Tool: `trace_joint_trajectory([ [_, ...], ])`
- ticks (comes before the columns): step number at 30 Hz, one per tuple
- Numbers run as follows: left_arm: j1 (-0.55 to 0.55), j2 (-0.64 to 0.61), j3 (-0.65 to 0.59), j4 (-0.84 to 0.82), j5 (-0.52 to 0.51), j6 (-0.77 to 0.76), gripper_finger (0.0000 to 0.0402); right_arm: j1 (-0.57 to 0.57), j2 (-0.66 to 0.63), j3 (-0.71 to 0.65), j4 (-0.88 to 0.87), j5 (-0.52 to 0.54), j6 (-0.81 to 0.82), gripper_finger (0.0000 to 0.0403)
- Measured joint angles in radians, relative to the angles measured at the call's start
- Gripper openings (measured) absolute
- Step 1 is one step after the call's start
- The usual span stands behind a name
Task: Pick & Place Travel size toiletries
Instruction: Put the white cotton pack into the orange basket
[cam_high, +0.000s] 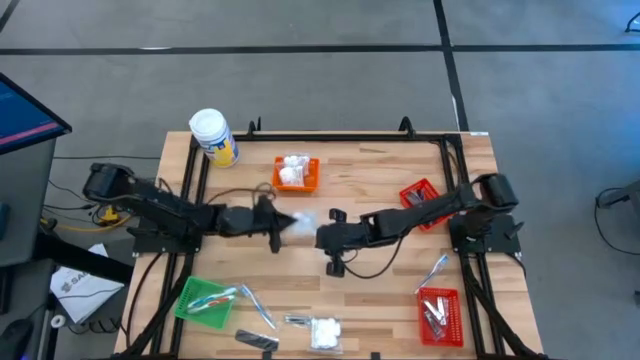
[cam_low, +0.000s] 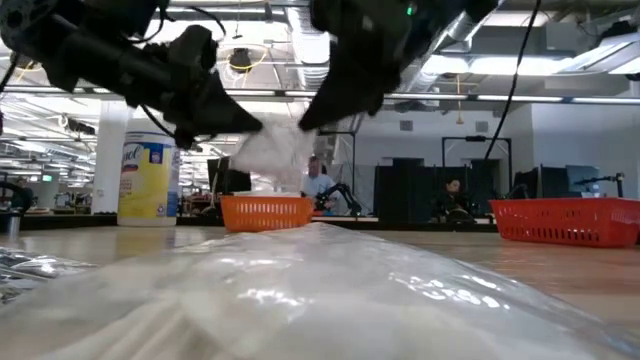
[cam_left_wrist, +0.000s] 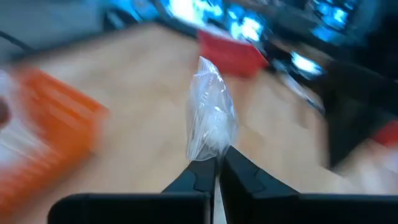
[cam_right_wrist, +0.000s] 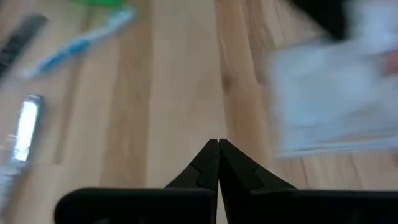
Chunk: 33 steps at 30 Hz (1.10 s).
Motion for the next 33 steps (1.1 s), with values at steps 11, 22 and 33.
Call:
trace_joint_trajectory([
  [11,0.358,-0.126,-0.076,0.004,-0.008,0.101,0.0001,0.021,-0.003,0.000,0.023,0.000,-0.060,0.0000],
  [22,0.581,0.046,-0.075,0.209,0.334,0.189,0.0001,0.014,-0.017,-0.139,0.411,-0.128,-0.137,0.0000],
  [33,0.622,0.190,-0.075,0.289,0.326,0.198,0.0002,-0.011,-0.027,-0.247,0.632,-0.214,-0.147,0.0000],
])
